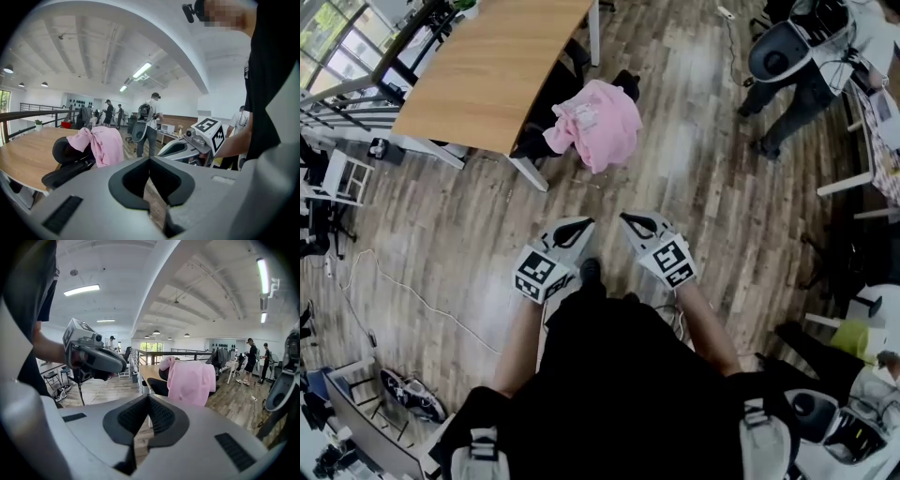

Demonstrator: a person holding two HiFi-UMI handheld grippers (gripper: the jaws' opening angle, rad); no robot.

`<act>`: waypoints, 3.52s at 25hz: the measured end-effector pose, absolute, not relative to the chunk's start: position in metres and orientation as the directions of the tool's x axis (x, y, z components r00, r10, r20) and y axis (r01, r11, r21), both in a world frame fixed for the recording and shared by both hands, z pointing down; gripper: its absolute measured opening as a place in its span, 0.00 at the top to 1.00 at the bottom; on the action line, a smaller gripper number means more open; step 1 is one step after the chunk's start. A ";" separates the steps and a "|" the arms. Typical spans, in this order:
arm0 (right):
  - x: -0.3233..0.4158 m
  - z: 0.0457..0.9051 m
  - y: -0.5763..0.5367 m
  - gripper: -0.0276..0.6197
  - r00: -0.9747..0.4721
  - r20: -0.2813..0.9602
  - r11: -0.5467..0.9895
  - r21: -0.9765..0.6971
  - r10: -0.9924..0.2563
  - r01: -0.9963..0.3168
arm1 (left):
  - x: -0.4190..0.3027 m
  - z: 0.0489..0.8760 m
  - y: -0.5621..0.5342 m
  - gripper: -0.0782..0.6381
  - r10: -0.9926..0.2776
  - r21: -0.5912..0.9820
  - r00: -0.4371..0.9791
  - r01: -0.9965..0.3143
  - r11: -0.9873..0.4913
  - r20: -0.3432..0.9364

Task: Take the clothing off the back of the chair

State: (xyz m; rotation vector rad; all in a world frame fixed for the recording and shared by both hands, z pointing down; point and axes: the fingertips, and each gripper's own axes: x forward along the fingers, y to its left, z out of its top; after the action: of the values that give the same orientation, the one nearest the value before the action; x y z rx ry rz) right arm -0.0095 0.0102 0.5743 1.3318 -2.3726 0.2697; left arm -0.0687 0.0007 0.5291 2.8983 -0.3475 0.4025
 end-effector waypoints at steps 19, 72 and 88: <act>-0.017 0.574 -0.038 0.96 -0.368 0.429 0.419 0.027 -0.825 -0.908 | -0.088 0.524 -0.059 0.89 -0.133 0.141 0.950 -0.179 -0.974 0.282; 0.057 0.565 -0.133 0.96 -0.496 0.415 0.558 0.034 -0.763 -0.829 | -0.035 0.520 -0.139 0.89 -0.337 0.157 0.896 -0.391 -0.907 0.288; 0.092 0.551 -0.200 0.95 -0.627 0.366 0.683 0.034 -0.688 -0.730 | -0.023 0.510 -0.190 0.88 -0.564 0.147 0.791 -0.603 -0.784 0.239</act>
State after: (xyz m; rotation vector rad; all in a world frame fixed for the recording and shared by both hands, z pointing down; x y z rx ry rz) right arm 0.0915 -0.2004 0.5511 1.1140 -2.5463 0.1666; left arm -0.0228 -0.1896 0.5096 2.7650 -0.9133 0.2683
